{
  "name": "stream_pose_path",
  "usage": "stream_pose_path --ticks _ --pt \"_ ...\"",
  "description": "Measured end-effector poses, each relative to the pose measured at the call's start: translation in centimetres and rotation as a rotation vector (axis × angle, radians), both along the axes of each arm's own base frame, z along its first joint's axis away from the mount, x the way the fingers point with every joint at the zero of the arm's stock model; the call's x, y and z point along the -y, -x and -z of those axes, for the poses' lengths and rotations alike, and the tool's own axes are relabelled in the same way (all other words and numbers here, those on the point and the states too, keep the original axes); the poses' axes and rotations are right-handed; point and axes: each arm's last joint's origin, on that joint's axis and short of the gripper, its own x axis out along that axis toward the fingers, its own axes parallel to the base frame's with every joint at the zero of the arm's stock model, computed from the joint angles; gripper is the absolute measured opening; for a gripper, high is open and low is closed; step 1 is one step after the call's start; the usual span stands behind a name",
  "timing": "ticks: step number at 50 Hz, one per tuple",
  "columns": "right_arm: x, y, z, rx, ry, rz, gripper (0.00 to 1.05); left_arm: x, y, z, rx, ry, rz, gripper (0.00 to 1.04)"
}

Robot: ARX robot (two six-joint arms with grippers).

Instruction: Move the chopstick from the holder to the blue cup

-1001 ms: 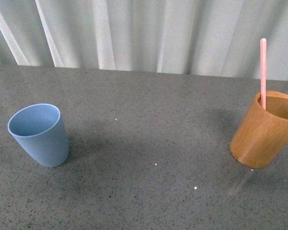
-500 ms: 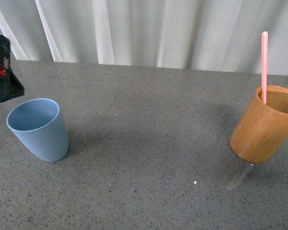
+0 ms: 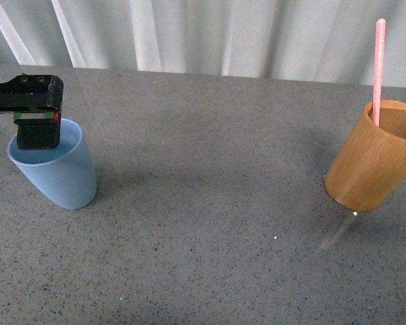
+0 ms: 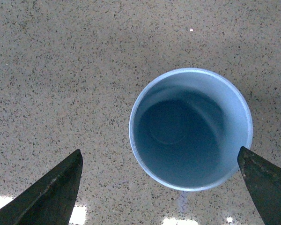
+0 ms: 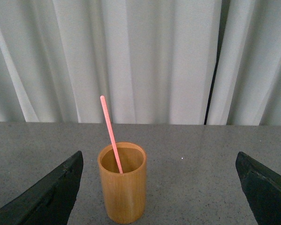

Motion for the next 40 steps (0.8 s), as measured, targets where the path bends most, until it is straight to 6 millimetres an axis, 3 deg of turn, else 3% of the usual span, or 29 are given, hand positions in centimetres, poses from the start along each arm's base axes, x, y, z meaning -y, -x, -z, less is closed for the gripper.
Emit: stream_pose_path --ticks 17,40 --pt "0.0 0.0 0.0 0.0 0.0 0.0 0.95 -0.5 -1.8 0.4 -0.003 0.003 -0.018 0.98" --pt "0.0 0.0 0.0 0.0 0.0 0.0 0.95 -2.9 -3.9 1.9 -0.044 -0.022 -0.082 0.98"
